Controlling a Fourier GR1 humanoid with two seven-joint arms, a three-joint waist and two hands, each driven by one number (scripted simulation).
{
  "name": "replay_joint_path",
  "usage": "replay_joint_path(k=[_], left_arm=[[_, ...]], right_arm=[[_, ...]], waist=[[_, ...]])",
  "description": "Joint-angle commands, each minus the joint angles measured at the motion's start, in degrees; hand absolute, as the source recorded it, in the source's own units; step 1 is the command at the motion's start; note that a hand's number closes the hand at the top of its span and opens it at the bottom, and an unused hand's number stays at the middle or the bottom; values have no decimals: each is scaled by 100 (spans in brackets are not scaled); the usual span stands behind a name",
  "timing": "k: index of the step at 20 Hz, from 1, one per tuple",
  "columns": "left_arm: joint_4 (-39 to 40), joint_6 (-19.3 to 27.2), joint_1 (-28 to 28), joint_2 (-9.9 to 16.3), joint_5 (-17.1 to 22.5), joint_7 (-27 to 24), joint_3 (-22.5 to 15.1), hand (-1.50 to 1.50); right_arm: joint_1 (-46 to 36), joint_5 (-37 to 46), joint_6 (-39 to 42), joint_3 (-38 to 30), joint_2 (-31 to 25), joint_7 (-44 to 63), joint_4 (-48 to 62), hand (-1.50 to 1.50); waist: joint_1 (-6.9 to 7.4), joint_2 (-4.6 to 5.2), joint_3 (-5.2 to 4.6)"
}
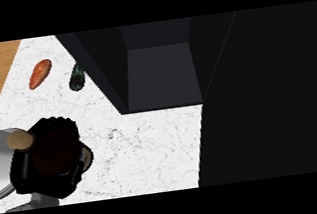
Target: Pick up the wine, place it into the cabinet and close the cabinet
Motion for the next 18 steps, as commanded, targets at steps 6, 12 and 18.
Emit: replay_joint_path(k=[6, 12, 18], left_arm=[[-1072, 1046, -246, -157, -52, 1350, -1361, 150], [-1111, 2456, -1132, -159, 9, 1790, -2411, 150], [-797, 3511, -2030, -159, 92, 2186, -2758, 150]], right_arm=[[289, -620, 218, -445, -128, 5, -530, -150], [-125, -370, 179, -355, 17, -213, 84, -150], [245, -736, 286, -501, 37, -71, -414, -150]], waist=[[-26, 8, 2], [-24, 17, 0], [-73, 15, 1]])
